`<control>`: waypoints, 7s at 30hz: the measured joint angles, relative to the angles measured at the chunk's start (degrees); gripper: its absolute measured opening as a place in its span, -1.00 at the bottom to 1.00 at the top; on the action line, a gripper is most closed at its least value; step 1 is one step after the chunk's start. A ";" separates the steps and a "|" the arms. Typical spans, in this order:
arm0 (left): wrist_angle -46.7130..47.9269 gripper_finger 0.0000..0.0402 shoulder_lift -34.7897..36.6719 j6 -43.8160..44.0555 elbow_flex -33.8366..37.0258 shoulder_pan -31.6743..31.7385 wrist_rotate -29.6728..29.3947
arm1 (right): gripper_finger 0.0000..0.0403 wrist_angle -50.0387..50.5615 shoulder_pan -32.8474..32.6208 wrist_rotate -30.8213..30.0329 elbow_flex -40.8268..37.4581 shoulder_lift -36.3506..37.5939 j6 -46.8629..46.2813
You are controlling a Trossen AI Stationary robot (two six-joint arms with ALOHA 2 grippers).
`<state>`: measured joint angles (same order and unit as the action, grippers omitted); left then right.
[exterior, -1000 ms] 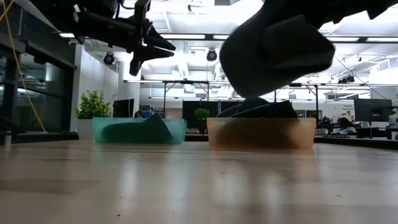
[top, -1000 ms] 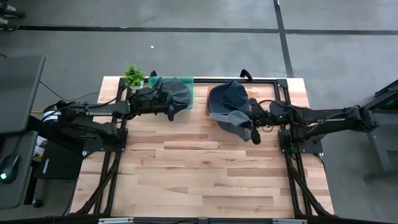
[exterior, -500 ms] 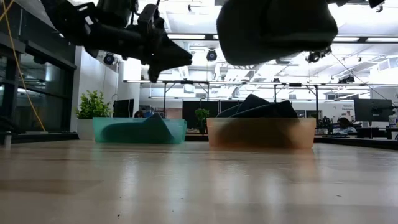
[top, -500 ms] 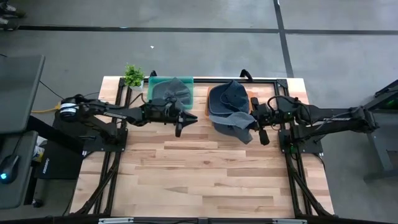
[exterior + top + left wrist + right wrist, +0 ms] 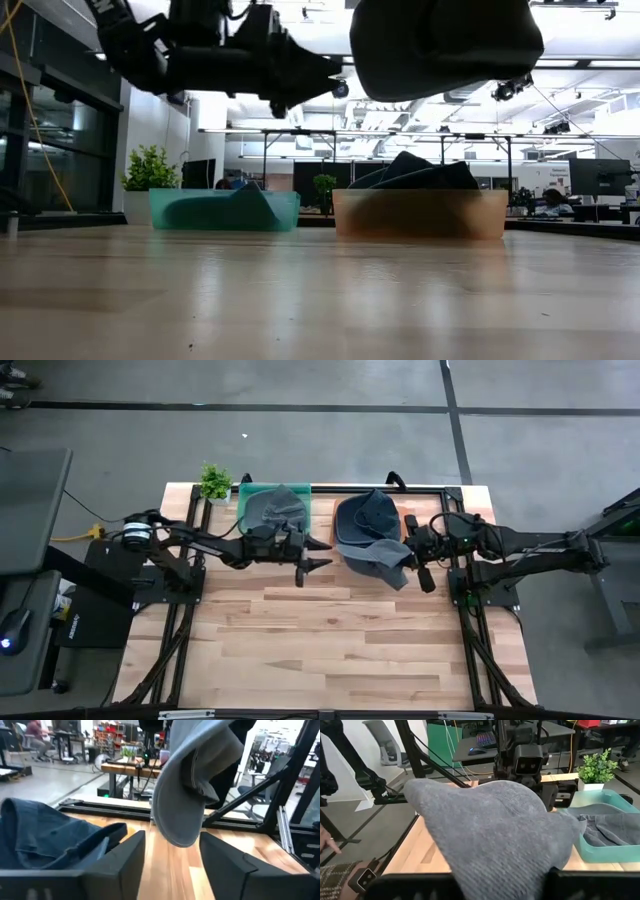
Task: Pick & Place hat
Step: Put the gray cap into the green bin
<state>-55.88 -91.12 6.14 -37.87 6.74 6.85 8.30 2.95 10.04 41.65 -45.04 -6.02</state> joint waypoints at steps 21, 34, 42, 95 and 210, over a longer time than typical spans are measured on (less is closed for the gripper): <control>10.39 0.10 -8.20 1.04 -14.83 -0.02 1.76 | -1.00 0.06 -1.24 -0.78 0.00 -0.33 1.55; 13.59 -0.26 -9.32 2.70 -18.14 0.00 4.59 | -1.00 0.10 -1.23 -2.87 0.00 -0.37 2.03; 14.46 -0.93 -9.30 3.14 -18.16 -0.02 5.36 | -1.00 0.19 -1.23 -3.17 0.00 -0.37 2.19; 26.48 -0.98 -6.51 37.44 -18.00 12.62 22.12 | 0.27 10.86 -1.14 -40.06 -0.02 14.81 7.46; 95.04 -0.90 7.39 22.52 -18.10 51.74 23.43 | 0.27 19.77 -1.17 -38.60 -0.33 10.54 1.35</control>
<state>39.16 -83.72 28.66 -55.96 58.48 30.28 28.08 1.78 -28.56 41.32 -34.50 -4.67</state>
